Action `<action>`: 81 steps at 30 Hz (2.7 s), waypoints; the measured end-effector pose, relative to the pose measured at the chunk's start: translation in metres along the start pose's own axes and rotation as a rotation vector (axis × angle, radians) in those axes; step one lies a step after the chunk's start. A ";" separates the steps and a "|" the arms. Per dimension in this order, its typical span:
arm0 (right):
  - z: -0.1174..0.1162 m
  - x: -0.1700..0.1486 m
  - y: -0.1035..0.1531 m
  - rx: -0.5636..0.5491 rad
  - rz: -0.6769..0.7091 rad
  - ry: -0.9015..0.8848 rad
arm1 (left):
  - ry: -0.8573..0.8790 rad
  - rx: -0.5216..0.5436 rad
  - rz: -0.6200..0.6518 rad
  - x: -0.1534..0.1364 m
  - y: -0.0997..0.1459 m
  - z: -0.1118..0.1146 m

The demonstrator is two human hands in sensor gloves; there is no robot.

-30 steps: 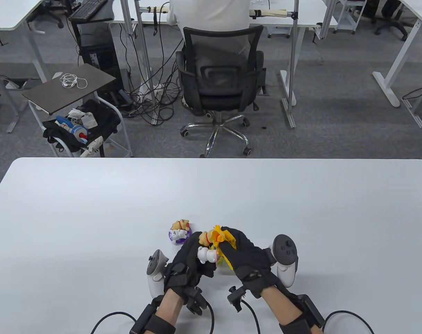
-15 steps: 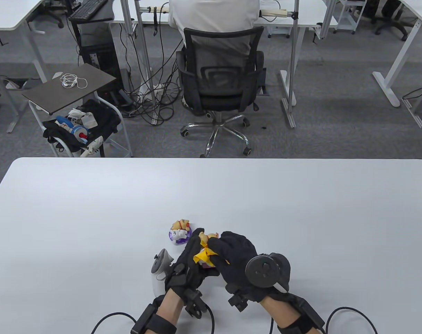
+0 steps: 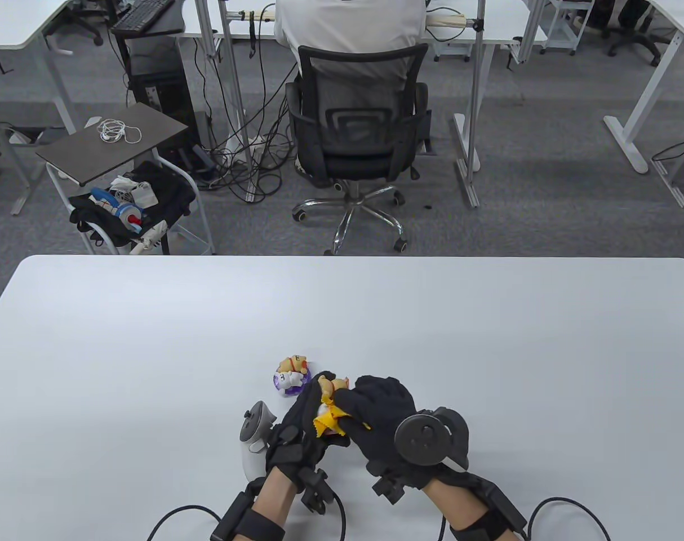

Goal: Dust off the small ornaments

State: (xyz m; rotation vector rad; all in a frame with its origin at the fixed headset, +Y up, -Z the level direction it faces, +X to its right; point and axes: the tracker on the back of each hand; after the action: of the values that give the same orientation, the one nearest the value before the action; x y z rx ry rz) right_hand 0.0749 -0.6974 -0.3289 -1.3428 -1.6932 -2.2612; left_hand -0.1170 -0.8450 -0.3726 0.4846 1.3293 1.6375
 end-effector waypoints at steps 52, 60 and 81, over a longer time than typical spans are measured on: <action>0.003 -0.010 -0.002 0.022 -0.054 -0.045 | -0.107 0.044 0.028 0.032 0.012 0.011; 0.006 -0.028 -0.002 -0.037 -0.162 -0.203 | -0.044 0.006 0.019 0.031 0.010 0.011; 0.016 -0.032 -0.001 -0.101 -0.182 -0.068 | -0.127 -0.007 0.000 0.022 0.008 0.011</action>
State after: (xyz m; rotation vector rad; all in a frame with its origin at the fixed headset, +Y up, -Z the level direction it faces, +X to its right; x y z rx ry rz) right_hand 0.1051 -0.6989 -0.3489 -1.3508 -1.8151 -2.4569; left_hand -0.1224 -0.8198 -0.3669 0.5752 1.2297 1.5844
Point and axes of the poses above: the tracker on the back of each hand, its own x axis roughly to the thumb side, its own y axis roughly from the fingertips to the wrist, z = x × y, and after that the axes turned 1 degree about -z, right-handed
